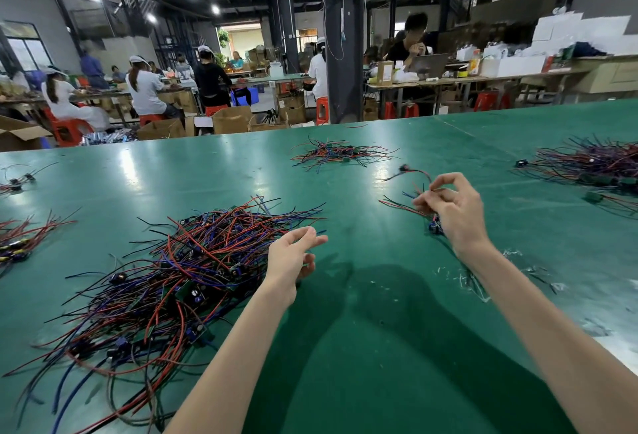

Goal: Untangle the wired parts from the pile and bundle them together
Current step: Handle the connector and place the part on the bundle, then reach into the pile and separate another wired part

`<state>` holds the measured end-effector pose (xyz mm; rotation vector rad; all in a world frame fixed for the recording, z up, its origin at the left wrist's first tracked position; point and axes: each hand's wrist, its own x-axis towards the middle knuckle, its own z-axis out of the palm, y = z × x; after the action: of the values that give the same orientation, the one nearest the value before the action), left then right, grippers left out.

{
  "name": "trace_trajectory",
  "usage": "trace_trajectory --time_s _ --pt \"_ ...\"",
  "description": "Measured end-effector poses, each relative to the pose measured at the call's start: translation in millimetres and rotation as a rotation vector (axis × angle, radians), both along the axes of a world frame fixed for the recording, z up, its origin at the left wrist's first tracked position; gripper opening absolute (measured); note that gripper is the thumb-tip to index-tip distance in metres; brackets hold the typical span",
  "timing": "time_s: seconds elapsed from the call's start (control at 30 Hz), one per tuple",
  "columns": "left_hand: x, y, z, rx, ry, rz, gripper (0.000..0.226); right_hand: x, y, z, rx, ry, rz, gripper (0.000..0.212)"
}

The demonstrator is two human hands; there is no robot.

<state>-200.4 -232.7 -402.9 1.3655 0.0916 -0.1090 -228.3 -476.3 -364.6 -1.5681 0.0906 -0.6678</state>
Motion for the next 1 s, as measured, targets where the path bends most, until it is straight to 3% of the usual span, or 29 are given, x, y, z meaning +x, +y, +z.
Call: trace_trajectory --time_s 0.23,0.3,0.5,0.6,0.73,1.0 --pt "1 -1 -1 0.005 0.038 0.006 0.012 3 -40 1 -0.065 0.506 -0.05 0.028" --pt "0 -1 -2 0.012 0.036 0.004 0.011 1 -43 4 -0.098 0.541 -0.051 0.028" --pt "-1 -3 -2 0.038 0.028 0.005 0.011 -4 -39 8 -0.239 0.337 -0.126 0.025" --pt "-2 -2 -2 0.049 0.031 0.009 0.013 -4 -38 6 -0.291 0.334 -0.188 0.024" --pt "-2 -2 -2 0.061 0.032 0.013 0.015 1 -43 3 -0.311 0.529 -0.211 0.023" --pt "-4 -5 -3 0.139 -0.01 -0.009 0.014 -4 -39 -2 -0.636 0.894 -0.168 0.024"
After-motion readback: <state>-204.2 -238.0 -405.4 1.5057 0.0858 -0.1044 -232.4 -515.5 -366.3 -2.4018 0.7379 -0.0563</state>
